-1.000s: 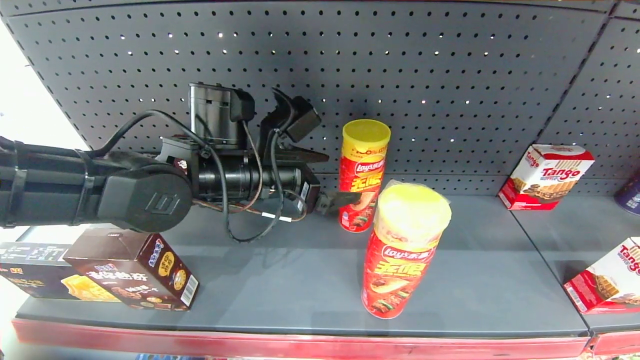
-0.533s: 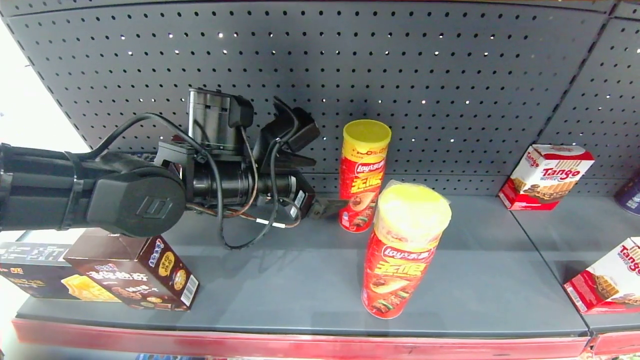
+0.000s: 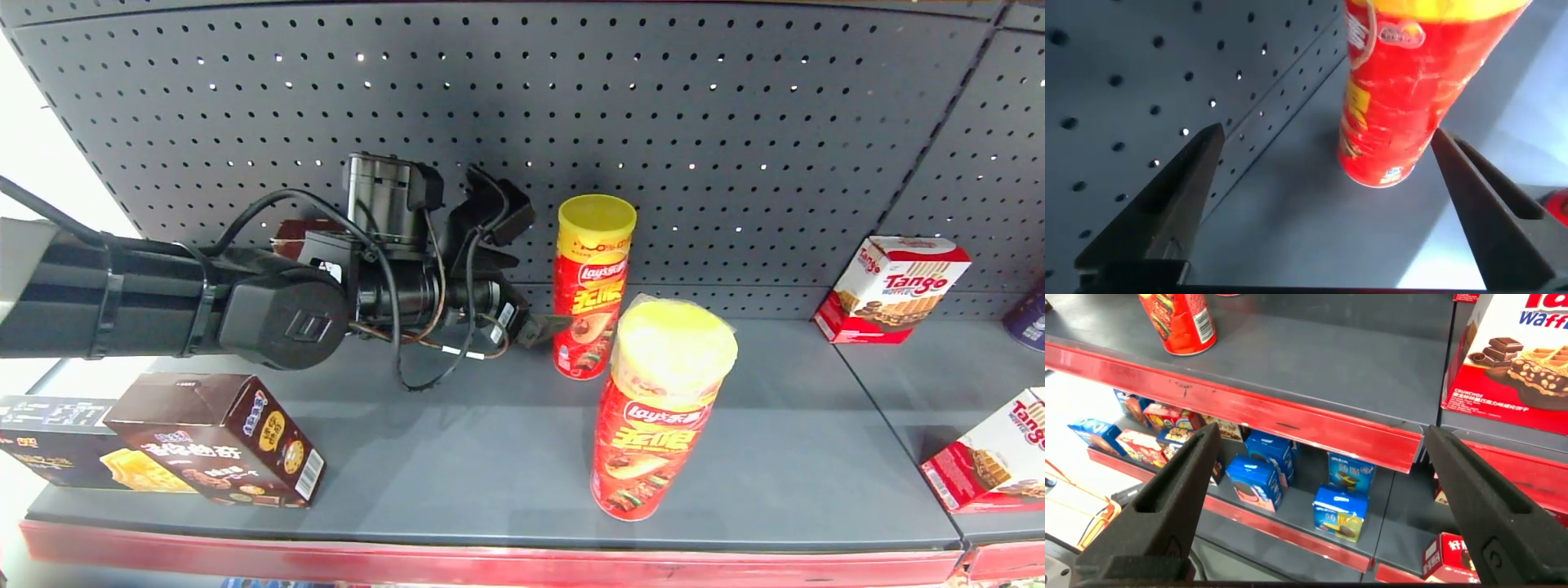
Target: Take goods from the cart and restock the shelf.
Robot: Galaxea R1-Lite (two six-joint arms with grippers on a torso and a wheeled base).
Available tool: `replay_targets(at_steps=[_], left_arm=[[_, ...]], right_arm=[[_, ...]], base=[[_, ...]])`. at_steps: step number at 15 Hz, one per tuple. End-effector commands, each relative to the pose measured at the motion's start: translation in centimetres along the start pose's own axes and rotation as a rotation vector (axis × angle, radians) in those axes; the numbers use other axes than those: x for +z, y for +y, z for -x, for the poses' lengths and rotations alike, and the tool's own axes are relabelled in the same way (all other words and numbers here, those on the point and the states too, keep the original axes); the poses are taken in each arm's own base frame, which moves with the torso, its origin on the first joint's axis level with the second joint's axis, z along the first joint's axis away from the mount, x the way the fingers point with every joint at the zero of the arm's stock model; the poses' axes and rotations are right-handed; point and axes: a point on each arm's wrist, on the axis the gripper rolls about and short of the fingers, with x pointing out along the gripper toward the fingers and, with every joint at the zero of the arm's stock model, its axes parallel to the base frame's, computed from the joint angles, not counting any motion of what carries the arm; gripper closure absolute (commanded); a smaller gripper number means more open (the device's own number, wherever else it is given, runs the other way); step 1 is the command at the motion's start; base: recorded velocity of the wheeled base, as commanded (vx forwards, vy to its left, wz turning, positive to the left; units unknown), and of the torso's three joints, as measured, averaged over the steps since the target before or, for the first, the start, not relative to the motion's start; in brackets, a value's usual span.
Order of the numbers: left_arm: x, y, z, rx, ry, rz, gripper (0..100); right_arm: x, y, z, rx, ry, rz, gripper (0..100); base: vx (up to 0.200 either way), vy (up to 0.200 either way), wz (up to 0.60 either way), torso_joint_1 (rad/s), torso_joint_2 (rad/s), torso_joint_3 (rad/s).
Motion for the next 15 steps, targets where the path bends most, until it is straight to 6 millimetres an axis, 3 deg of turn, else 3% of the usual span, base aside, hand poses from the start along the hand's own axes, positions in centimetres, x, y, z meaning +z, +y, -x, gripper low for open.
replay_targets(at_steps=[1, 9, 15], left_arm=[[-0.4, 0.1, -0.5, 0.002, 0.011, 0.005, 0], [-0.7, 0.2, -0.7, 0.027, 0.022, 0.015, 0], [-0.7, -0.3, 2.6, 0.040, 0.035, -0.078, 0]], right_arm=[[0.0, 0.0, 0.0, 0.000, 0.001, 0.000, 0], [0.0, 0.0, 0.0, 0.000, 0.001, 0.000, 0], [0.0, 0.0, 0.0, 0.000, 0.001, 0.000, 0]], base=[[0.000, 0.000, 0.00, 0.000, 0.00, 0.000], [0.000, 0.000, 0.00, 0.000, 0.00, 0.000], [0.000, 0.000, 0.00, 0.000, 0.00, 0.000]])
